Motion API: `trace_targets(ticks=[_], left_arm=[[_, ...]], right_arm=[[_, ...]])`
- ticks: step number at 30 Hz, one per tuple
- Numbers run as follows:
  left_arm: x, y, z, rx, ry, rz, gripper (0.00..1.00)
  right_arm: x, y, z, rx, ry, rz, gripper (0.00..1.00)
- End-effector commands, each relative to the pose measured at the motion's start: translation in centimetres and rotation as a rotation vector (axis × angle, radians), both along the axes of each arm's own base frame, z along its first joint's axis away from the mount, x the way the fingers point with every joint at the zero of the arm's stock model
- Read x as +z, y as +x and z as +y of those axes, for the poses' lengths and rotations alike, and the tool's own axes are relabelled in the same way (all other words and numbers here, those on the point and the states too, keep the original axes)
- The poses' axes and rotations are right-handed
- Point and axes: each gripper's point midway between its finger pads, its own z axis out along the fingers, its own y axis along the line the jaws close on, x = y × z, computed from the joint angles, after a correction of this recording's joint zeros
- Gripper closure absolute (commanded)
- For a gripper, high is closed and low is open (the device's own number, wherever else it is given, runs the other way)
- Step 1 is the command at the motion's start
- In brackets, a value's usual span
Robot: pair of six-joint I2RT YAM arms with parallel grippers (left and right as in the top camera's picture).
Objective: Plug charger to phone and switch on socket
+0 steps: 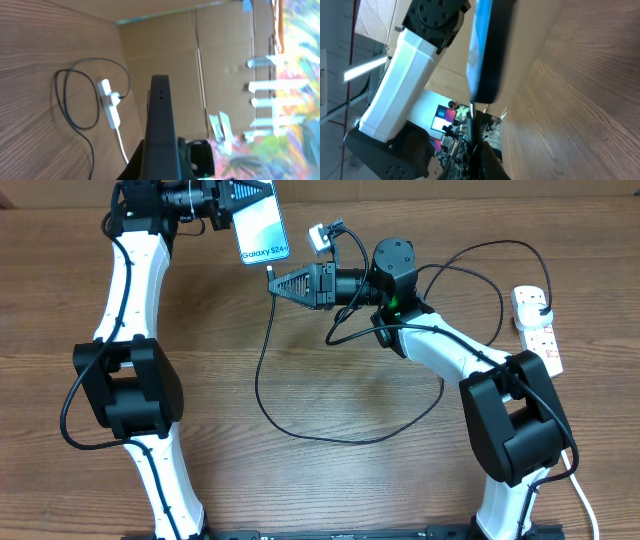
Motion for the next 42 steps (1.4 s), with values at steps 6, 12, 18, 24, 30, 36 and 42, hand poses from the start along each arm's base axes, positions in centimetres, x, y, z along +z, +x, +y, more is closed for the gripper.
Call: trace_targets(ticks=[6,12,18,24,30,36,42], left_arm=[[-0.4,0.6,0.2,0.044,0.043,-0.063,0.96],[-0.9,0.3,0.3,0.040,0.059,-0.091,0.96],[-1.4,-0.2,0.2,0.025,0.057,-0.062,0.95],[-0.9,-0.9,0.2,-0.016,0.027,-0.064,0.96],[-0.9,-0.8,0.2,-0.012,0.029,-0.060,0.96],[-0.9,-0.9,0.2,-0.013,0.029,-0.063,0.96],[-1.0,-0.9,0.2,-0.014,0.034,-0.084,0.96]], right_arm=[[-1.4,0.5,-0.1,-0.015,-0.047,0.005,0.96],[-1.2,0.5,-0.1,-0.014,-0.044,-0.002,0.96],[-1.2,0.5,-0.1,-0.015,-0.044,-0.002,0.96],[-1.2,0.5,-0.1,-0.015,-0.044,-0.001,0.96],[-1.5,0.6,-0.1,-0.019,-0.051,0.014,0.96],[-1.6,0.6,-0.1,-0.022,-0.053,0.022,0.96],[-1.6,0.6,-0.1,-0.022,-0.053,0.022,0.96]])
